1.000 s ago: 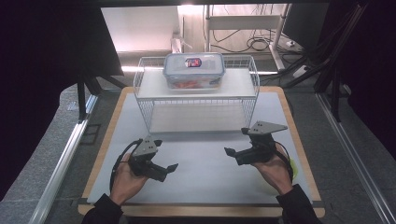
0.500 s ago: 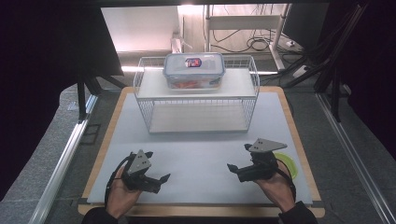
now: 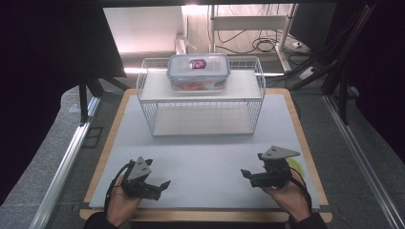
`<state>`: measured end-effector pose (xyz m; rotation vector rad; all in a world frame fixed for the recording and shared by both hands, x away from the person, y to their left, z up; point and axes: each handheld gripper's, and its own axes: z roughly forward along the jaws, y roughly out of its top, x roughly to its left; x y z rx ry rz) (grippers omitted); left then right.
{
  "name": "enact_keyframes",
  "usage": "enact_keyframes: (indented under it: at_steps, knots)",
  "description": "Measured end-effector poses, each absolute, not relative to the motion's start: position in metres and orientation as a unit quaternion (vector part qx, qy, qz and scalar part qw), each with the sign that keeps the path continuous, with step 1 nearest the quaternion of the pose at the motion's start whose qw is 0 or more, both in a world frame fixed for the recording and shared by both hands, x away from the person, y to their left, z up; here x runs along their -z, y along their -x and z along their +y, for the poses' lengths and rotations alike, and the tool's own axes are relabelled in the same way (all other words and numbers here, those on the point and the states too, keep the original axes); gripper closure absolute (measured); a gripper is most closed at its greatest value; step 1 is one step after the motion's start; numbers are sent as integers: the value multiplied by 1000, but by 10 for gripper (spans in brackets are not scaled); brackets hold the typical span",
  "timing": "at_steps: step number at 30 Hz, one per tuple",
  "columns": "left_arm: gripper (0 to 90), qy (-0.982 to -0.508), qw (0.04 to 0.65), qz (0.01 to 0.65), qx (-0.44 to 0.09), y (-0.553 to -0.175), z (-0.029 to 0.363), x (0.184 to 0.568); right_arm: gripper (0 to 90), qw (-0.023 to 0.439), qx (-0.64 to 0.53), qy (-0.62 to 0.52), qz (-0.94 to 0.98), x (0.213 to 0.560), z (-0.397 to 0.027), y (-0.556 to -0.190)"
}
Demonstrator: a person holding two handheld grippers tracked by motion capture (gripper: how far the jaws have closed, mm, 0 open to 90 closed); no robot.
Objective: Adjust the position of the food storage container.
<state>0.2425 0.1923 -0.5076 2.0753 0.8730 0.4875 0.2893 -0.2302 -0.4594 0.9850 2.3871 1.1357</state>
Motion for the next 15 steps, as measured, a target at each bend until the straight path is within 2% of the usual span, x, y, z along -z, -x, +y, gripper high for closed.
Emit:
enact_keyframes:
  at_steps: [2, 3, 5, 6, 7, 8, 9, 15]
  knots:
    - [30, -824, 406, 345, -191, -243, 192, 508, 454, 165, -383, -345, 841, 458, -238, -289]
    - [30, -825, 406, 345, -190, -242, 191, 508, 454, 165, -383, -345, 841, 458, -238, -289]
    - [30, -825, 407, 343, -191, -242, 191, 507, 585, 166, -382, -346, 841, 457, -246, -287]
    - [32, -825, 408, 342, -190, -242, 191, 507, 729, 162, -383, -355, 837, 455, -253, -286]
    - [33, -825, 408, 342, -188, -242, 191, 508, 791, 163, -384, -356, 836, 453, -257, -286]
    - [33, -825, 408, 342, -188, -242, 191, 508, 791, 163, -384, -356, 836, 453, -257, -286]
    - [34, -826, 407, 343, -186, -242, 191, 508, 879, 167, -385, -361, 833, 450, -265, -285]
    - [36, -829, 405, 340, -181, -243, 190, 509, 900, 180, -382, -399, 814, 447, -285, -285]
